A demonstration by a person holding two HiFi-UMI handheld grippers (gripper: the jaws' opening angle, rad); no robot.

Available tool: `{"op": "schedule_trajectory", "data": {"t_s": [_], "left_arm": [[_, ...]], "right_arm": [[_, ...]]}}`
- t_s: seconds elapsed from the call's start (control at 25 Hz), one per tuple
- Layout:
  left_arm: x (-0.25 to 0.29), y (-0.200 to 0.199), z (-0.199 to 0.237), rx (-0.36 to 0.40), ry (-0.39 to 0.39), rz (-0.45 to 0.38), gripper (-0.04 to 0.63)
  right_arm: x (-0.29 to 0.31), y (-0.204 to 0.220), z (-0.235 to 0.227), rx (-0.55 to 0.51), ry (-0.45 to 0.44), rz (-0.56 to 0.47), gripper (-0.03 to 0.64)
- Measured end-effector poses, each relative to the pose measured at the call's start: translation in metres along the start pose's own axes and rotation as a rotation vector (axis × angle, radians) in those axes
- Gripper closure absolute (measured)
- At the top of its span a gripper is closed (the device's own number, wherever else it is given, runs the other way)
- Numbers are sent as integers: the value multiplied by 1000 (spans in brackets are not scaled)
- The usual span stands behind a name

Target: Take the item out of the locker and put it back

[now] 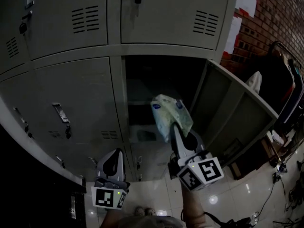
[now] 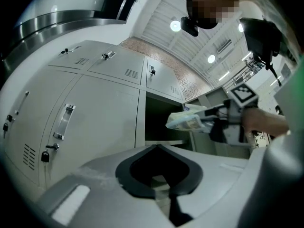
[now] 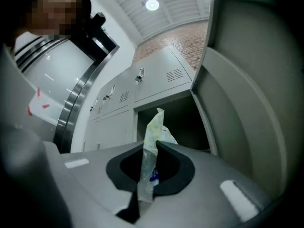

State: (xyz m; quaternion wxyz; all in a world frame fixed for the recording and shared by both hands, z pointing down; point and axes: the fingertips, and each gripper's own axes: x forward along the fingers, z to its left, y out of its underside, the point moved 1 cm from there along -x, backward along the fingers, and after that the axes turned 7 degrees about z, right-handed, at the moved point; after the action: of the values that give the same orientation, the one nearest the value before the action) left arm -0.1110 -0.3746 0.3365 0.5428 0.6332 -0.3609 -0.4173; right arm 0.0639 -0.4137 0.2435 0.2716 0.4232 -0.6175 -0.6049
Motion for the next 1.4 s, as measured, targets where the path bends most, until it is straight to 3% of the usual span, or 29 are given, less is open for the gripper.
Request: {"op": "schedule_trajectory", "data": {"t_s": [0.12, 0.24, 0.48, 0.64, 0.68, 0.76, 0.8, 1.16, 1.28, 1.4], "left_arm": [[0, -1, -2, 4, 7, -3, 589], [-1, 2, -4, 1, 9, 8, 589], [-3, -4, 19, 7, -46, -3, 589], [-2, -2, 30, 2, -70, 0, 589], [-1, 0, 30, -1, -71, 2, 589], [3, 1, 29, -10, -66, 3, 589], [5, 1, 28, -17, -62, 0, 589], [11, 1, 26, 4, -48, 7, 589], [10, 2, 29, 5, -52, 12, 589], [11, 4, 28, 2, -50, 16, 589]], "right_arm": [[65, -26, -21, -39, 22, 21, 606], [126, -24, -47, -104, 73, 123, 606], [179, -7, -69, -142, 107, 238, 606], [184, 0, -75, -131, 141, 230, 581], [184, -1, -74, -113, 138, 213, 521], [183, -7, -73, -54, 117, 174, 313], [182, -9, -73, -37, 112, 163, 290], [173, -10, -82, 23, 106, 150, 285], [157, -19, -71, 77, 51, 108, 285], [132, -34, -44, 33, -23, 56, 285]]}}
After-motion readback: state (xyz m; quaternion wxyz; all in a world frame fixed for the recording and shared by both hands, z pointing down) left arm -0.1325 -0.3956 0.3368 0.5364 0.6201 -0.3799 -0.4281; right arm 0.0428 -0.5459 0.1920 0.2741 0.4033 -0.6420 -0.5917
